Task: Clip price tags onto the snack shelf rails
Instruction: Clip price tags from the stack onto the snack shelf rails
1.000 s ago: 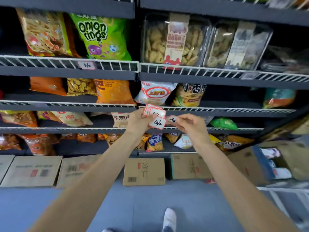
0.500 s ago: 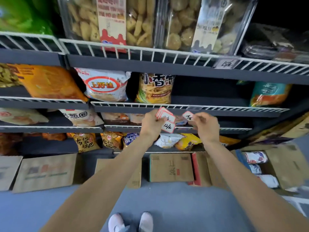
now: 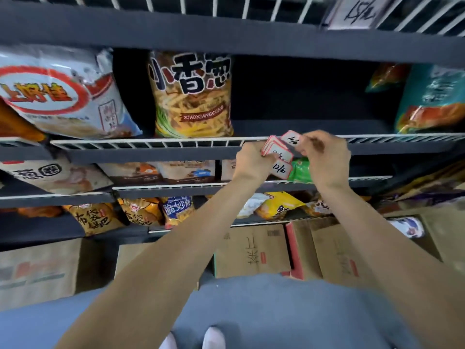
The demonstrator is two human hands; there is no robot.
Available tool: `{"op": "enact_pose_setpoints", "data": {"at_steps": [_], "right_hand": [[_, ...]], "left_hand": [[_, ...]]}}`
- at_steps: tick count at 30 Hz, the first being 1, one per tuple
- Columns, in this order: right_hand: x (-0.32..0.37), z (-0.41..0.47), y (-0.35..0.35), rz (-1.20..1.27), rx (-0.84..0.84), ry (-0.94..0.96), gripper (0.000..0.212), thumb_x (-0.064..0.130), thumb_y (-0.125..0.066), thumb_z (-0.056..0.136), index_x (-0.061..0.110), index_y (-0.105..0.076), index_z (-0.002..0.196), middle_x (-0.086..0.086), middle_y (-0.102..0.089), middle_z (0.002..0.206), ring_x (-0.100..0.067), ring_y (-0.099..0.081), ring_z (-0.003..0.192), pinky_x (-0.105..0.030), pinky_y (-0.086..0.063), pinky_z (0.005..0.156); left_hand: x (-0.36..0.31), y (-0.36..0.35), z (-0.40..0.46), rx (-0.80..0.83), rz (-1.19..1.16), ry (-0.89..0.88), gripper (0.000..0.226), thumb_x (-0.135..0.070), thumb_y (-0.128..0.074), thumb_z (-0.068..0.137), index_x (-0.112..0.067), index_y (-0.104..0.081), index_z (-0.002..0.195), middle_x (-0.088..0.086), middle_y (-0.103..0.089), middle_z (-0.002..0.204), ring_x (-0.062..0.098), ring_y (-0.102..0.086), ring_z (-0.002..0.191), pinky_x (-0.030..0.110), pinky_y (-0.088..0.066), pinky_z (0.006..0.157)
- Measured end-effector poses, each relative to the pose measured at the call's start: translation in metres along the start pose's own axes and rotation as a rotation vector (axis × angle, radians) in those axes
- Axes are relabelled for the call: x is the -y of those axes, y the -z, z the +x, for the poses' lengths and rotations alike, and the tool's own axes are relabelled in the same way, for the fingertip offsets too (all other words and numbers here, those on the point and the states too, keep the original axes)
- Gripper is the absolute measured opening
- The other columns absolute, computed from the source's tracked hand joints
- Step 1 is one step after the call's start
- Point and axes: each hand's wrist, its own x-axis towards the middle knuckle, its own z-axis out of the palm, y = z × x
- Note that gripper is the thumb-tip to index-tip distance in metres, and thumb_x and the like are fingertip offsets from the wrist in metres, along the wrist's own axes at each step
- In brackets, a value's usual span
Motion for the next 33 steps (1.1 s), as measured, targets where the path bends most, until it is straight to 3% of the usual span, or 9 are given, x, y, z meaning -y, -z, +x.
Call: {"op": "enact_pose_setpoints", "data": {"at_steps": [5,10,13,16,20,25,27,30,33], "right_hand": [[-0.003,-0.001,0.009,0.020,-0.008,0.016,0.012,0.013,-0.057,0.091,0.011,-0.068,0.086,0.003,-0.066,0.080,-0.004,-0.060,0.074,0.001,-0.040,0.065],[-0.006,0.004,0.011,-0.083,0.020,0.139,0.014,0.013,-0.057,0.091,0.010,-0.070,0.096,-0.006,-0.067,0.093,-0.009,-0.058,0.080,0.000,-0.038,0.067],[-0.009,0.009,0.010,-0.156,0.068,0.242,0.015,0.013,-0.058,0.090,0.008,-0.070,0.097,-0.009,-0.067,0.094,-0.009,-0.056,0.080,0.000,-0.037,0.067],[-0.011,0.012,0.006,-0.217,0.107,0.286,0.017,0.012,-0.058,0.090,0.006,-0.071,0.100,-0.013,-0.065,0.098,-0.014,-0.058,0.085,-0.006,-0.035,0.070],[-0.013,0.012,0.001,-0.305,0.117,0.326,0.018,0.013,-0.058,0.091,0.006,-0.071,0.102,-0.013,-0.057,0.108,-0.018,-0.056,0.090,-0.020,-0.042,0.078],[-0.014,0.012,0.000,-0.536,0.058,0.457,0.013,0.012,-0.062,0.088,0.009,-0.071,0.096,-0.010,-0.066,0.090,-0.027,-0.063,0.081,-0.025,-0.036,0.057],[-0.012,0.013,-0.001,-0.611,0.023,0.485,0.006,0.007,-0.069,0.081,0.010,-0.069,0.086,-0.008,-0.065,0.074,-0.026,-0.060,0.064,-0.020,-0.028,0.050],[-0.002,0.012,0.000,-0.720,0.040,0.493,0.023,-0.004,-0.080,0.061,0.009,-0.065,0.073,-0.007,-0.056,0.057,-0.022,-0.046,0.045,-0.009,-0.014,0.048],[-0.003,0.007,-0.001,-0.808,0.055,0.527,0.032,-0.010,-0.081,0.049,0.005,-0.069,0.074,-0.010,-0.059,0.062,-0.025,-0.055,0.048,-0.016,-0.026,0.044]], "left_hand": [[0.003,-0.008,-0.008,0.007,0.019,-0.074,0.014,-0.011,-0.056,0.090,-0.008,-0.066,0.100,0.010,-0.070,0.102,0.021,-0.064,0.098,0.019,-0.042,0.070],[0.006,-0.014,-0.013,-0.011,0.110,-0.146,0.014,-0.011,-0.055,0.092,-0.003,-0.062,0.101,0.012,-0.069,0.102,0.023,-0.064,0.099,0.002,-0.039,0.054],[0.011,-0.013,-0.015,0.000,0.169,-0.172,0.025,-0.010,-0.053,0.093,-0.003,-0.059,0.116,0.008,-0.066,0.090,0.019,-0.064,0.085,0.003,-0.040,0.053],[0.015,-0.010,-0.017,0.021,0.204,-0.200,0.040,-0.010,-0.052,0.094,-0.010,-0.049,0.134,0.011,-0.068,0.106,0.020,-0.065,0.097,0.009,-0.046,0.063],[0.018,-0.006,-0.013,0.031,0.259,-0.208,0.045,-0.013,-0.052,0.094,-0.015,-0.044,0.139,0.011,-0.066,0.111,0.022,-0.064,0.104,0.020,-0.049,0.074],[0.018,-0.004,-0.012,0.051,0.287,-0.195,0.040,-0.014,-0.053,0.094,-0.014,-0.051,0.133,0.010,-0.067,0.113,0.022,-0.064,0.105,0.022,-0.049,0.077],[0.016,-0.003,-0.011,0.043,0.292,-0.199,0.038,-0.014,-0.054,0.094,-0.015,-0.052,0.132,0.009,-0.066,0.115,0.022,-0.063,0.107,0.021,-0.048,0.078],[0.014,-0.003,-0.011,0.033,0.299,-0.196,0.030,-0.014,-0.054,0.094,-0.012,-0.058,0.124,0.009,-0.067,0.115,0.022,-0.063,0.108,0.020,-0.046,0.077],[0.014,-0.003,-0.011,0.038,0.292,-0.185,0.029,-0.014,-0.054,0.094,-0.013,-0.058,0.123,0.009,-0.066,0.116,0.022,-0.063,0.107,0.018,-0.046,0.076]]}}
